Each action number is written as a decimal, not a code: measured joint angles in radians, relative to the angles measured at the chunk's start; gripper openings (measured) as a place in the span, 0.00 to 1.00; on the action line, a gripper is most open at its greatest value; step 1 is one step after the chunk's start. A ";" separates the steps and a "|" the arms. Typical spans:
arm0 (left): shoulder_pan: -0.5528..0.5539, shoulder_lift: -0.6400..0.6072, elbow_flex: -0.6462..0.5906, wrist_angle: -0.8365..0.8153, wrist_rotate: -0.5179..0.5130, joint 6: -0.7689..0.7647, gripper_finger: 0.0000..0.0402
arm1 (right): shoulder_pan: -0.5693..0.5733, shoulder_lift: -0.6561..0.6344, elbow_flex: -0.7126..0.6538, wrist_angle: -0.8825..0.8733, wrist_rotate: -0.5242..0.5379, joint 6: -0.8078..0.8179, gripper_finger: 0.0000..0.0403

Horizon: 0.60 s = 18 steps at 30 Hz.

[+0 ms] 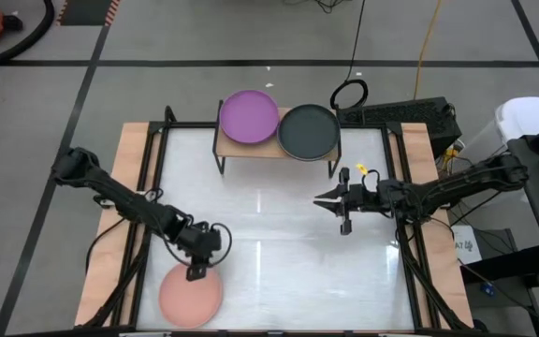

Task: Place and stack plates onto a shelf
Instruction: Stack the light orange plate on top of the purple plate on the shelf

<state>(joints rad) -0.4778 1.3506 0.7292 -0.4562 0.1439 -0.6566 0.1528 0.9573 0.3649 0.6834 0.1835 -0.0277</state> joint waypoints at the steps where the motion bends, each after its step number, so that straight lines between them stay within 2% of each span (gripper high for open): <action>1: -0.015 0.009 0.000 0.006 0.003 0.003 0.41 | 0.000 0.000 0.000 0.000 0.000 0.000 0.12; 9: -0.095 0.103 0.000 0.002 0.004 0.006 0.41 | 0.000 0.000 0.000 0.001 0.000 0.000 0.12; 14: -0.102 0.148 0.000 0.002 -0.014 0.007 0.41 | 0.000 0.000 0.000 0.001 0.000 0.015 0.12; 18: -0.099 0.155 0.000 0.003 -0.021 0.031 0.36 | 0.000 0.000 0.000 0.001 0.000 0.017 0.12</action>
<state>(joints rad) -0.5766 1.5059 0.7288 -0.4530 0.1230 -0.6253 0.1524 0.9573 0.3653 0.6846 0.1833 -0.0103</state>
